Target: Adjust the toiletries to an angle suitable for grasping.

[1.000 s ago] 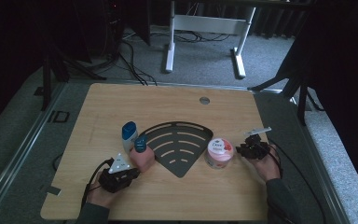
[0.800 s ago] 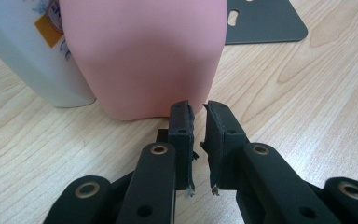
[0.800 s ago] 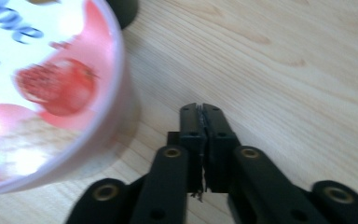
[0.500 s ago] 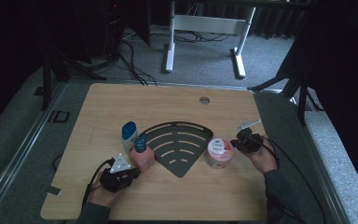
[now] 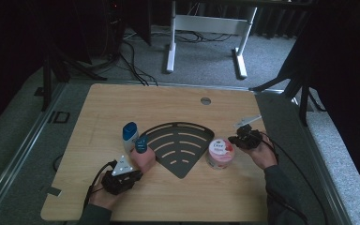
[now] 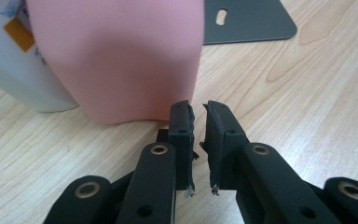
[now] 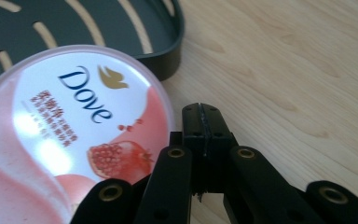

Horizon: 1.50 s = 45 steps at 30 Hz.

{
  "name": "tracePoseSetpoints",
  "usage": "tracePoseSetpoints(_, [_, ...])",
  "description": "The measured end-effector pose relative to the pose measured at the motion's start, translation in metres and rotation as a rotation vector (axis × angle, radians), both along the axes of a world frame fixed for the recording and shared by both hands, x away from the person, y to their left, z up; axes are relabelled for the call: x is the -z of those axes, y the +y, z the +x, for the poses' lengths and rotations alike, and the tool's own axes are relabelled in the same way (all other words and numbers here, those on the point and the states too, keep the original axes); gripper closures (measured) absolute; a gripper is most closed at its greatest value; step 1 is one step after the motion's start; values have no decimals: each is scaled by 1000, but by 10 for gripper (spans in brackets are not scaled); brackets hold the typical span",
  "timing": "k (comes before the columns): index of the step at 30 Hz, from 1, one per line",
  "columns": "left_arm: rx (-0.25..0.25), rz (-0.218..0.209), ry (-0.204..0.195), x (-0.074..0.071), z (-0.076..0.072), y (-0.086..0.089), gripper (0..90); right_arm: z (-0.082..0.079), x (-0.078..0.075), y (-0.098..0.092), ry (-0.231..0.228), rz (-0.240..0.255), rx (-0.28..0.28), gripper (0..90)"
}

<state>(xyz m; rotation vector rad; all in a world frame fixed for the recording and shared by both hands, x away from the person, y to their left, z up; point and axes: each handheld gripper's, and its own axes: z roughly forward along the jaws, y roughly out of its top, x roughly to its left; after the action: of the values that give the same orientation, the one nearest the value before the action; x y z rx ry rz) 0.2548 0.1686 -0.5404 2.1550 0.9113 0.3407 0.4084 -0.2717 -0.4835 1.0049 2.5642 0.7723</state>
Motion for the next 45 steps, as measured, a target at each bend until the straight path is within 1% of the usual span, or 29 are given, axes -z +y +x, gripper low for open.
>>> tracePoseSetpoints(4, [17, 3, -2, -1, -2, -4, 815, -1, 0, 1, -4, -3, -9, 900])
tracePoseSetpoints(8, [33, 2, -4, -1, -3, -9, 815, -4, 0, 1, 0, -5, -30, 900])
tracePoseSetpoints(11, [53, 12, -7, -2, -3, -14, 817, -7, 0, 2, 2, -3, -43, 900])
tracePoseSetpoints(18, [90, 18, -10, -3, -4, -27, 818, -11, -1, 7, 7, -9, -70, 900])
tracePoseSetpoints(20, [101, 26, -10, -4, -3, -30, 818, -12, 0, 7, 11, -5, -85, 900])
tracePoseSetpoints(26, [122, 36, -10, -3, -2, -41, 818, -6, 0, 12, 12, 2, -87, 900])
tracePoseSetpoints(29, [136, 32, -6, -4, -1, -46, 810, -3, 0, 16, 13, 13, -89, 900])
tracePoseSetpoints(33, [148, 29, -8, -5, 1, -53, 809, -2, 0, 19, 16, 7, -98, 900])
tracePoseSetpoints(37, [155, 30, -5, -4, 3, -59, 808, -6, 0, 19, 18, 4, -118, 900])
tracePoseSetpoints(41, [164, 18, 2, -4, 5, -64, 808, -9, 0, 19, 17, 8, -128, 900])
tracePoseSetpoints(45, [181, 17, 0, -5, 7, -73, 809, -17, 1, 22, 21, 16, -144, 900])
